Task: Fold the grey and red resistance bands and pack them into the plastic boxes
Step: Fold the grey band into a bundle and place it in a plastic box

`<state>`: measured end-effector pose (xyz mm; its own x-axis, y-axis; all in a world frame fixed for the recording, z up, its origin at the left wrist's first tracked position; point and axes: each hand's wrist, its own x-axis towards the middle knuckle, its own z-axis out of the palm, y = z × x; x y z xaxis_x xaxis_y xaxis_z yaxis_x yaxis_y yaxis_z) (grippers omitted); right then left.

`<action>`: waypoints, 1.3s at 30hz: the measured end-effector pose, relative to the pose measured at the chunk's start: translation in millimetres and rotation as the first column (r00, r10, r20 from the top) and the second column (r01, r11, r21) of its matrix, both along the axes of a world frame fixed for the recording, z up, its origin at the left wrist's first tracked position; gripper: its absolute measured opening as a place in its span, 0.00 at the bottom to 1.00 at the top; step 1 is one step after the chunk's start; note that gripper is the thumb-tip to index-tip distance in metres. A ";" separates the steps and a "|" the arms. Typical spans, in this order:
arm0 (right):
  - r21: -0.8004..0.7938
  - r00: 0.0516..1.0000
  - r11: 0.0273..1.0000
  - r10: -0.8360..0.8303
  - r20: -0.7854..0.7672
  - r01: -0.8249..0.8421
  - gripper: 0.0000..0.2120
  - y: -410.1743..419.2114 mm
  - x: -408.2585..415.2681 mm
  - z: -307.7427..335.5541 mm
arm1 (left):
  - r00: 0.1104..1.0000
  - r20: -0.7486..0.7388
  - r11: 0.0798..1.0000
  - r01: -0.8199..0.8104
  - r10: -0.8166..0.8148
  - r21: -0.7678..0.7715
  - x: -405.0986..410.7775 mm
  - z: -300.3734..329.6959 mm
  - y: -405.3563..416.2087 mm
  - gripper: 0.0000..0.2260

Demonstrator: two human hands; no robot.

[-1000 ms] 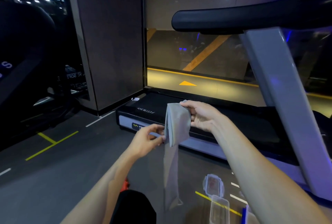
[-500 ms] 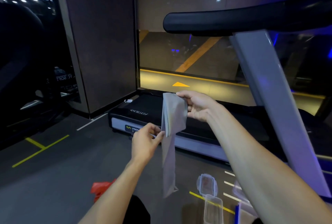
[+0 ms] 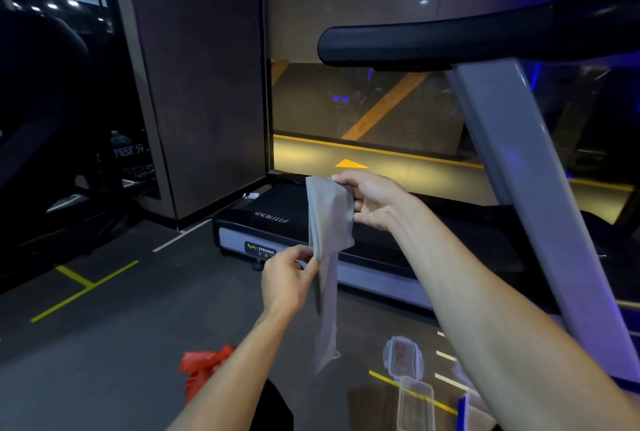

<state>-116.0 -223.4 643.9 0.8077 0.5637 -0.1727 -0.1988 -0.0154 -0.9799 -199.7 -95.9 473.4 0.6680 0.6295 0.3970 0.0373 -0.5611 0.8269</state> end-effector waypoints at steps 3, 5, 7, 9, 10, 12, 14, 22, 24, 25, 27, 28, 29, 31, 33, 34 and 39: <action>0.003 1.000 1.000 0.012 0.001 -0.012 0.03 2.1 -2.9 2.3 | 0.997 -0.024 0.993 -0.071 0.074 0.098 -0.5 4.8 0.2 0.01; 0.008 1.000 1.000 0.013 0.006 -0.013 0.03 2.4 -5.0 3.9 | 0.989 -0.048 0.967 -0.128 0.141 0.220 -0.3 8.1 -0.9 0.07; 0.017 1.000 1.000 0.011 0.009 -0.011 0.05 1.8 -7.1 5.3 | 0.989 -0.012 0.959 -0.142 0.149 0.246 2.1 7.1 1.5 0.08; 0.025 1.000 1.000 0.011 0.013 -0.011 0.06 0.7 -9.4 7.6 | 0.994 0.049 0.970 -0.107 0.099 0.219 2.6 5.4 4.5 0.04; 0.028 1.000 1.000 0.011 0.013 -0.012 0.07 0.1 -10.2 9.0 | 0.995 0.066 0.975 -0.084 0.072 0.204 1.5 5.7 4.9 0.05; 0.036 1.000 0.999 0.006 0.007 -0.007 0.07 -1.5 -11.4 11.3 | 0.996 0.081 0.980 -0.051 0.036 0.194 -1.9 8.6 4.1 0.06; 0.043 1.000 0.999 0.000 0.003 0.000 0.07 -3.0 -11.7 13.0 | 0.995 0.095 0.984 -0.030 0.013 0.177 -4.2 11.7 3.7 0.08; 0.063 1.000 0.998 -0.002 -0.001 0.002 0.08 -5.1 -14.6 15.4 | 0.982 0.152 0.993 0.110 -0.114 0.038 -12.1 16.5 6.8 0.16; 0.066 1.000 0.998 0.004 0.003 -0.004 0.08 -6.0 -15.4 15.6 | 0.973 0.141 0.983 0.179 -0.183 0.037 -13.4 14.6 11.2 0.17; 0.067 1.000 0.998 0.007 0.004 -0.007 0.08 -6.6 -15.7 15.6 | 0.972 0.122 0.979 0.199 -0.203 0.045 -13.1 13.5 13.5 0.15; 0.067 1.000 0.998 0.014 0.002 -0.014 0.07 -7.2 -15.7 15.3 | 0.976 0.069 0.976 0.203 -0.208 0.077 -11.8 12.6 17.2 0.09; 0.066 1.000 0.998 0.018 0.002 -0.018 0.07 -7.4 -15.5 15.0 | 0.978 0.042 0.974 0.202 -0.207 0.101 -11.4 13.0 18.8 0.06; 0.065 1.000 0.998 0.021 0.002 -0.021 0.07 -7.9 -15.1 14.6 | 0.978 0.012 0.971 0.206 -0.209 0.118 -10.8 13.7 20.2 0.06; 0.067 1.000 0.998 0.019 0.001 -0.019 0.07 -9.0 -13.5 13.9 | 0.969 -0.052 0.961 0.246 -0.242 0.125 -9.7 14.5 22.2 0.06; 0.073 1.000 0.997 0.016 0.002 -0.016 0.05 -11.1 -11.3 13.6 | 0.955 -0.115 0.951 0.286 -0.273 0.120 -8.1 14.5 22.4 0.07; 0.078 1.000 0.997 0.013 0.000 -0.013 0.05 -12.2 -10.0 13.6 | 0.955 -0.134 0.951 0.283 -0.266 0.125 -6.6 13.3 22.5 0.07; 0.105 1.000 0.994 -0.005 -0.024 0.008 0.05 -19.8 -1.0 10.4 | 0.965 -0.189 0.958 0.218 -0.183 0.186 1.1 13.9 20.0 0.07</action>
<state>-117.0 -243.2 654.3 0.8079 0.5743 -0.1323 -0.2220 0.0885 -0.9710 -198.6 -75.8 487.2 0.8398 0.3935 0.3740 0.0352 -0.7270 0.6858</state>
